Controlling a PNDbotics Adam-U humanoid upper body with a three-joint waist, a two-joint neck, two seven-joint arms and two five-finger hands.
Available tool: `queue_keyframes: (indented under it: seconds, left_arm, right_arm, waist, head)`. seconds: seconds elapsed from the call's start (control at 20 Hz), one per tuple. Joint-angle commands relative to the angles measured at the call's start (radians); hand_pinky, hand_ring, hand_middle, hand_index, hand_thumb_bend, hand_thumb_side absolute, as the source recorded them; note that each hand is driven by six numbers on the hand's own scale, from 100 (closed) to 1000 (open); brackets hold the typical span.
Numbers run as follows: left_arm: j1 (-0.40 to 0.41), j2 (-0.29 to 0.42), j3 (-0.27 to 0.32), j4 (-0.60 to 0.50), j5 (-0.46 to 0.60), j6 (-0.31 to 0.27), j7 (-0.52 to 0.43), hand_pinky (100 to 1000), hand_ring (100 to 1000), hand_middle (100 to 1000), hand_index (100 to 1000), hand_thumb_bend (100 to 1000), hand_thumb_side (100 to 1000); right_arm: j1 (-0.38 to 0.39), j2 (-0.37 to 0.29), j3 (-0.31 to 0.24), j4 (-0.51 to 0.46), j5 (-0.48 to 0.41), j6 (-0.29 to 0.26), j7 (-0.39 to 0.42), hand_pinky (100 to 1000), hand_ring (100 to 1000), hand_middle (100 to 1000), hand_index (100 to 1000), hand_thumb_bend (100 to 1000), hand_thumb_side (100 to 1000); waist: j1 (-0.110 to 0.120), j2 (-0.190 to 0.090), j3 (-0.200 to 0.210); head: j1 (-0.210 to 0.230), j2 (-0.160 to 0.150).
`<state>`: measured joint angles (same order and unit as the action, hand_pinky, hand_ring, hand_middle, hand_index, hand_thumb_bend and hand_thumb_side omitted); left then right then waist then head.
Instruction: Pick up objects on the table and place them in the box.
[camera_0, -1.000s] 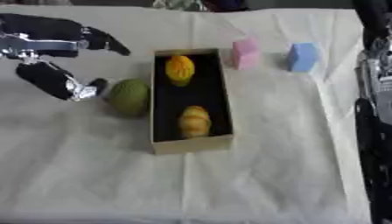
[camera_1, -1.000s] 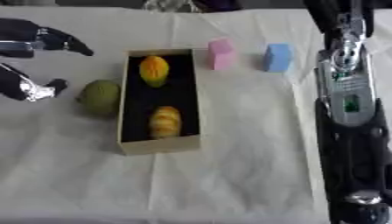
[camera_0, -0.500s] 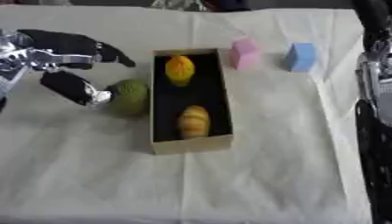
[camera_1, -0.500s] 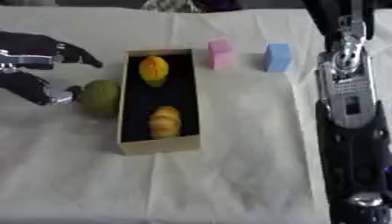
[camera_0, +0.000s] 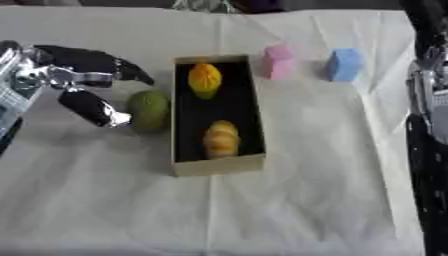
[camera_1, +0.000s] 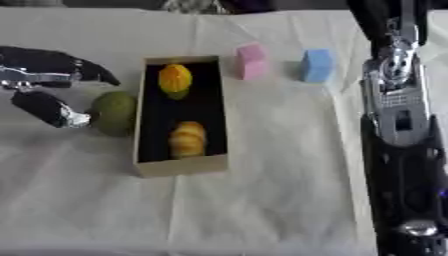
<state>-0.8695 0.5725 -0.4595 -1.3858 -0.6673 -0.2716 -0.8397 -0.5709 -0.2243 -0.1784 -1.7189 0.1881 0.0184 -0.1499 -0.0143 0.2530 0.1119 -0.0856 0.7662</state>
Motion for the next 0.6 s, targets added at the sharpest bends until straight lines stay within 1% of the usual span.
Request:
queue_keyframes:
  seconds: [0.05,0.35,0.45,0.6]
  left_arm:
    - [-0.019,0.001,0.004,0.02,-0.015,-0.051,-0.034,972,1000,927,1000,154,778]
    - [-0.02,-0.022,-0.001,0.056,-0.046,-0.067,-0.032,974,1000,935,1000,194,797]
    - [-0.021,-0.027,-0.004,0.064,-0.071,-0.074,-0.025,975,1000,944,1000,275,789]
    - [-0.021,-0.036,-0.011,0.081,-0.125,-0.092,-0.007,975,1000,947,1000,308,785]
  right_arm:
    - [-0.011,-0.009,-0.003,-0.022,-0.006,-0.001,0.002,725,733,568,835,100,521]
    - [-0.008,-0.005,-0.003,-0.024,-0.01,0.0,-0.001,725,731,566,834,100,524]
    - [-0.007,-0.004,-0.003,-0.025,-0.011,0.0,-0.001,725,731,566,833,100,524]
    - [-0.008,-0.004,-0.002,-0.025,-0.012,0.001,-0.001,725,730,566,833,100,524]
  waist:
    - [0.011,-0.001,0.0]
    - [0.01,-0.001,-0.001]
    - [0.01,-0.001,-0.001]
    - [0.01,0.0,-0.002]
  head:
    - [0.002,0.004]
    - [0.003,0.004]
    - [0.003,0.004]
    - [0.004,0.004]
